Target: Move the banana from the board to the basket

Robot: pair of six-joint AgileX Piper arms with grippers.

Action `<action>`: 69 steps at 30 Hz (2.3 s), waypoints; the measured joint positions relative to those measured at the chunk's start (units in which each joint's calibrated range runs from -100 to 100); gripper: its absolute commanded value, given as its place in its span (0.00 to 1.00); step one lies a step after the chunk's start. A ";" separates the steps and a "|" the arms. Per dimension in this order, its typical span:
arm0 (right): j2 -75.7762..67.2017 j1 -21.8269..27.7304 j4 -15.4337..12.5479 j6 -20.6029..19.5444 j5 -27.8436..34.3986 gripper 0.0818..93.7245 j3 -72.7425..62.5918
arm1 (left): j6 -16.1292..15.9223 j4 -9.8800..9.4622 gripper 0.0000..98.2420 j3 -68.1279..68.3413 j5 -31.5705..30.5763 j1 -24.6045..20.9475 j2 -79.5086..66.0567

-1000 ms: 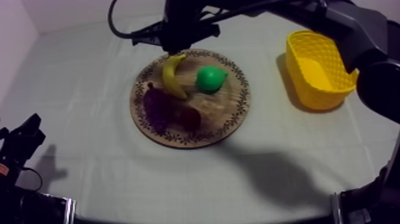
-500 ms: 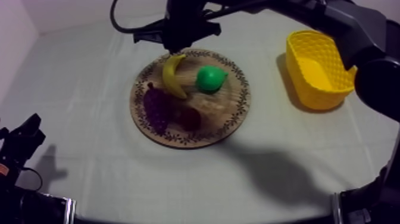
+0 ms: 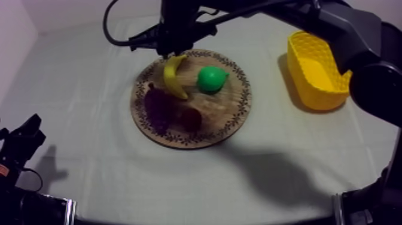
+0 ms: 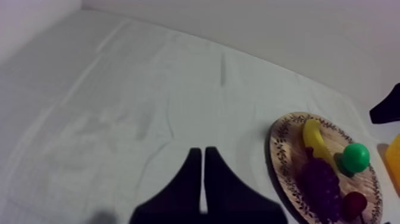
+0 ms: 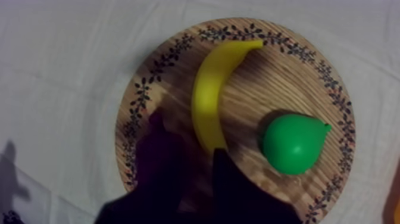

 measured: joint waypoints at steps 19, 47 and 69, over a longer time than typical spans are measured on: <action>0.61 1.77 -4.45 2.32 1.19 0.79 -2.60 | 0.00 0.00 0.00 0.00 0.00 0.00 0.00; 22.92 2.24 -4.99 3.99 6.40 0.76 -22.97 | 0.00 0.00 0.00 0.00 0.00 0.00 0.00; 32.80 4.38 -6.35 4.89 7.03 0.56 -34.33 | 0.00 0.00 0.00 0.00 0.00 0.00 0.00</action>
